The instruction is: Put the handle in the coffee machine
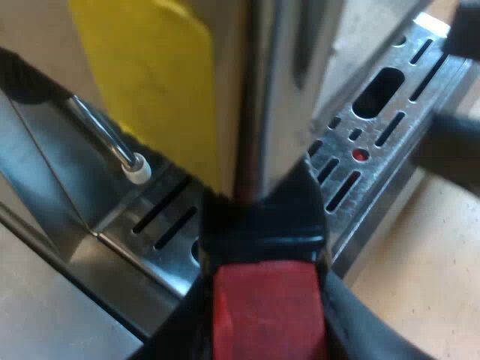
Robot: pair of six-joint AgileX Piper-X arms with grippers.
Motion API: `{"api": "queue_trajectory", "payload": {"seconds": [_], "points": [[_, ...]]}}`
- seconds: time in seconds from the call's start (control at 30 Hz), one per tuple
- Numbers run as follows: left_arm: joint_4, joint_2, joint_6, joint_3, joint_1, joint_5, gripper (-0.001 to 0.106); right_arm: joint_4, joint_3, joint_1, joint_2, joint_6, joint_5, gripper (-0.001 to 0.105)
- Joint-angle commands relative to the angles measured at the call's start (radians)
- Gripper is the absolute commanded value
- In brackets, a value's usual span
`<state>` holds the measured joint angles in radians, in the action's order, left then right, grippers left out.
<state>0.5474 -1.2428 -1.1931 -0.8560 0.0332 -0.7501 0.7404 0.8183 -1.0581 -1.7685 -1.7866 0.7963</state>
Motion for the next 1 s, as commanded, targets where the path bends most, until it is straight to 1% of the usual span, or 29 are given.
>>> {"api": "queue_trajectory", "payload": {"seconds": [0.03,0.07,0.13,0.2,0.27,0.37,0.43,0.47,0.53,0.6,0.67,0.7,0.73,0.8,0.87,0.93,1.0], "points": [[-0.068,0.039,0.054,-0.057,0.038,-0.099,0.001,0.011,0.010,0.021,-0.001,-0.004,-0.018,0.063],[-0.063,0.039,0.073,-0.050,0.050,-0.099,0.001,0.012,0.010,0.027,-0.001,-0.004,-0.020,0.063],[-0.057,0.039,0.077,-0.043,0.072,-0.104,0.001,0.011,0.010,0.032,-0.001,-0.004,-0.040,0.063],[-0.050,0.039,0.077,-0.033,0.089,-0.152,0.001,0.011,0.010,0.041,-0.001,-0.004,-0.059,0.063],[-0.051,0.039,0.077,-0.027,0.093,-0.167,0.001,0.011,0.010,0.043,-0.001,-0.004,-0.062,0.063],[-0.051,0.039,0.077,-0.013,0.093,-0.168,0.001,0.011,0.010,0.043,-0.001,0.004,-0.064,0.063],[-0.051,0.039,0.105,0.001,0.093,-0.168,0.001,0.011,0.010,0.045,-0.001,0.027,-0.069,0.063],[-0.055,0.039,0.131,0.014,0.093,-0.168,0.001,0.011,0.010,0.047,-0.003,0.038,-0.069,0.063],[-0.072,0.039,0.143,0.039,0.093,-0.168,0.001,0.033,0.016,0.053,-0.016,0.041,-0.079,0.063],[-0.078,0.039,0.143,0.050,0.093,-0.168,0.001,0.078,0.036,0.058,-0.049,0.031,-0.122,0.062],[-0.082,0.039,0.132,0.048,0.093,-0.170,0.001,0.099,0.063,0.058,-0.080,0.021,-0.124,0.057],[-0.082,0.039,0.124,0.040,0.093,-0.172,0.001,0.109,0.080,0.058,-0.095,0.006,-0.121,0.053],[-0.082,0.039,0.121,0.036,0.093,-0.172,0.001,0.118,0.094,0.058,-0.105,-0.001,-0.116,0.052],[-0.080,0.039,0.121,0.019,0.093,-0.172,0.001,0.130,0.134,0.058,-0.139,-0.022,-0.063,0.051],[-0.080,0.039,0.121,0.009,0.093,-0.176,0.001,0.142,0.160,0.058,-0.160,-0.036,-0.047,0.051],[-0.080,0.039,0.117,0.003,0.093,-0.188,0.001,0.158,0.188,0.061,-0.184,-0.050,-0.052,0.051],[-0.080,0.039,0.113,0.002,0.093,-0.192,0.001,0.170,0.216,0.061,-0.206,-0.084,-0.043,0.046]]}}
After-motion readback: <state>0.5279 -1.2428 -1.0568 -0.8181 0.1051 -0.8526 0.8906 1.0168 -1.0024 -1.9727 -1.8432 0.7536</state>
